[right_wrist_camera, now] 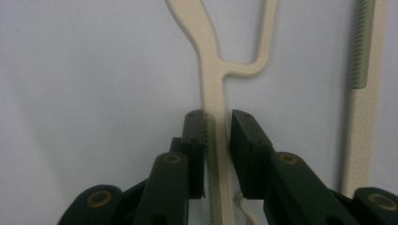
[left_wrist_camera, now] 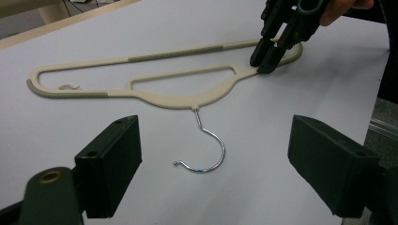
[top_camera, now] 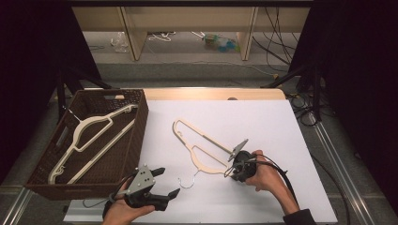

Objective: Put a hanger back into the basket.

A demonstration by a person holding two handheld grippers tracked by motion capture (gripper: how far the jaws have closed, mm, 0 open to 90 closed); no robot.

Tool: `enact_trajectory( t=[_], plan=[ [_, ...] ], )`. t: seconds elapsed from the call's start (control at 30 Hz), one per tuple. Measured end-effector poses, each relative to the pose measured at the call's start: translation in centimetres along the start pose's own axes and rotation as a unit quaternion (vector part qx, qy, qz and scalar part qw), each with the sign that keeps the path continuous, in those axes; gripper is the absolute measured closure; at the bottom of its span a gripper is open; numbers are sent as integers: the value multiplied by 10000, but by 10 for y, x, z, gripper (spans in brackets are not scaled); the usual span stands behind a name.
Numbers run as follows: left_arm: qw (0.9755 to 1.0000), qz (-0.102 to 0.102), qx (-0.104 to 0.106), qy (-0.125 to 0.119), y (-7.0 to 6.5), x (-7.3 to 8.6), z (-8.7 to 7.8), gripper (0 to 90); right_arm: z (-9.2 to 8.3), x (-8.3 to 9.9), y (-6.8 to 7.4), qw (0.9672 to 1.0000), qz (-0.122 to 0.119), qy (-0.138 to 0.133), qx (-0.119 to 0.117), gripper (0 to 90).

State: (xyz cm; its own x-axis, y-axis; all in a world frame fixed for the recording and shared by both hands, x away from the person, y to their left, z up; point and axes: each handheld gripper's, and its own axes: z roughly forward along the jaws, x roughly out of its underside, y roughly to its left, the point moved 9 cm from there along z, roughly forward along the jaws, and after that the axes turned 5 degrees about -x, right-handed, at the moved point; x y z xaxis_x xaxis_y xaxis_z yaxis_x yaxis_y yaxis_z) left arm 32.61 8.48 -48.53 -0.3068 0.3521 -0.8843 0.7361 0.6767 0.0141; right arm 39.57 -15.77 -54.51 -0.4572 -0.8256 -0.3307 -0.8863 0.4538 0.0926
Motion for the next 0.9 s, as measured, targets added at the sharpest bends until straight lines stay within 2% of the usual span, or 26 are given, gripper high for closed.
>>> enact_trajectory(
  t=[0.07,0.13,0.17,0.3,0.33,0.43,0.5,0.53,0.57,0.6,0.63,0.73,0.83,0.9],
  plan=[
    [10000,5,4,-4,0,0,0,181,0,0,0,10000,82,-7,-27,778],
    [10000,6,5,-3,0,0,0,181,0,0,0,10000,28,16,34,782],
    [10000,-96,0,9,-1,0,0,181,0,0,1,10000,23,28,32,784],
    [10000,-66,5,14,-1,1,0,182,0,0,1,9999,-66,36,92,792],
    [10000,36,11,3,0,0,0,182,0,0,2,9999,-41,62,108,794],
    [9999,-91,41,29,0,1,1,183,-1,-1,2,9997,-166,98,154,798],
    [10000,2,-4,33,2,1,2,184,-2,0,4,9998,-138,132,74,800],
    [10000,43,13,51,3,1,3,186,-3,1,4,9998,-147,146,73,800],
    [10000,-54,-5,60,2,2,4,186,-4,2,5,9998,-119,157,66,801],
    [9999,75,-12,93,3,2,5,187,-5,3,5,9997,-143,191,39,801],
    [9999,-3,-24,117,2,3,8,188,-6,4,6,9997,-134,201,38,801],
    [9996,205,-16,179,4,2,15,194,-9,7,8,9996,-141,229,4,801],
    [9992,273,-52,281,7,2,25,199,-12,8,10,9996,-146,227,-20,802],
    [9993,203,-53,310,7,1,32,204,-13,9,11,9996,-175,228,-39,802]
  ],
)
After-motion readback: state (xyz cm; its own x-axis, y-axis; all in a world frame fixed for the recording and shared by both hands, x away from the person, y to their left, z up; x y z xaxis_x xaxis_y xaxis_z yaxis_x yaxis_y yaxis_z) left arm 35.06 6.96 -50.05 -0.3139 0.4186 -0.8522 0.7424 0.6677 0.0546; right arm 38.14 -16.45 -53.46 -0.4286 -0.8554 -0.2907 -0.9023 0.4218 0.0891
